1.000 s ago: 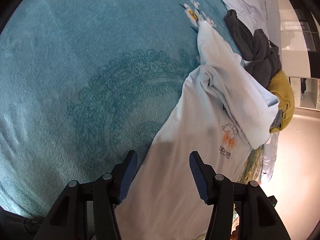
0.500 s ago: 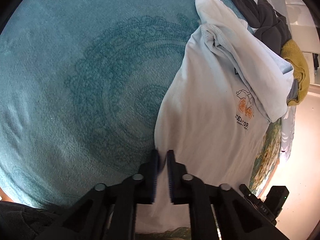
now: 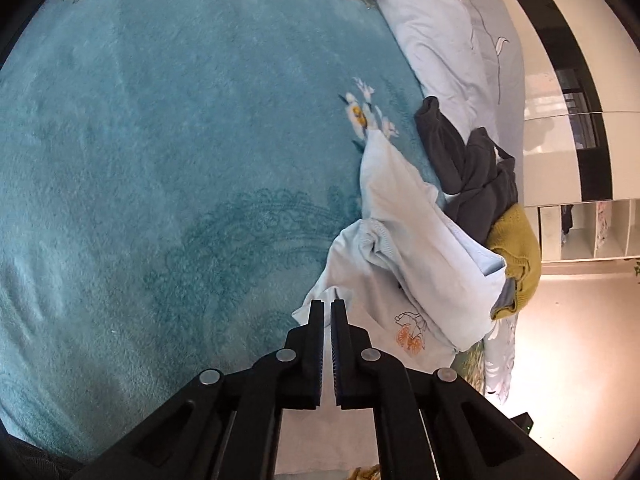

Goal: Fold clothes

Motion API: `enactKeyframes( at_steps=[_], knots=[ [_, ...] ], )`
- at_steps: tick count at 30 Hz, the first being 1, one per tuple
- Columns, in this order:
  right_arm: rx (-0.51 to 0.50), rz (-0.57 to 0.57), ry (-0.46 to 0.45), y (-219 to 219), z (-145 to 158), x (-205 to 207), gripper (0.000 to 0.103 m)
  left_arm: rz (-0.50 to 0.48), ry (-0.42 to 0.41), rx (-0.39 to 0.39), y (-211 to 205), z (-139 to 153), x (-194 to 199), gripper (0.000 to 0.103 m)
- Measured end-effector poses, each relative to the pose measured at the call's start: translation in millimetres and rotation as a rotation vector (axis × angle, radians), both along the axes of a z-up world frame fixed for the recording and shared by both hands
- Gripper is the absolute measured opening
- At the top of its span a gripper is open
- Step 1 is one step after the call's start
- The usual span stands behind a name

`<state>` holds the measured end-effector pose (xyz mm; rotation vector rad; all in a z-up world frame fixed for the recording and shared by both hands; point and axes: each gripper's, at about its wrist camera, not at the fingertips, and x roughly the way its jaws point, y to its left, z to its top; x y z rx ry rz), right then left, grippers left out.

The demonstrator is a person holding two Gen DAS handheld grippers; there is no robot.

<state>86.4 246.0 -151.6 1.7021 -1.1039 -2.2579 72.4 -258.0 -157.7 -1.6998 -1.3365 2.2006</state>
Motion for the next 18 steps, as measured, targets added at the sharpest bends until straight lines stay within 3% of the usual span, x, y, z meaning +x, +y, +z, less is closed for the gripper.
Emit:
enactKeyframes(
  at_steps=[1,2,5,6,8,13,18],
  knots=[
    [0.017,0.012,-0.001,2.1,1.9,0.0,0.005,-0.018,-0.004,-0.007,3.4,-0.9,-1.1,0.008],
    [0.03,0.021,-0.001,1.5,1.3,-1.1,0.007,-0.038,-0.015,-0.018,8.2,-0.9,0.0,0.018],
    [0.057,0.027,-0.001,6.4,1.1,1.2,0.033,-0.096,-0.065,-0.058,19.5,-1.5,5.2,0.048],
    [0.058,0.022,-0.003,10.9,1.0,4.6,0.04,-0.115,-0.087,-0.072,23.6,-3.6,4.7,0.05],
    [0.068,0.022,-0.034,19.7,-5.6,14.5,0.041,-0.155,-0.165,-0.117,31.3,-12.1,4.9,0.063],
    [0.071,0.024,-0.12,36.6,-28.5,43.8,0.041,-0.224,-0.22,-0.177,45.3,-15.4,6.1,0.063],
    [0.024,0.037,-0.119,28.4,-34.0,55.6,0.042,-0.334,-0.281,-0.2,64.9,-19.1,10.7,0.062]
  ],
)
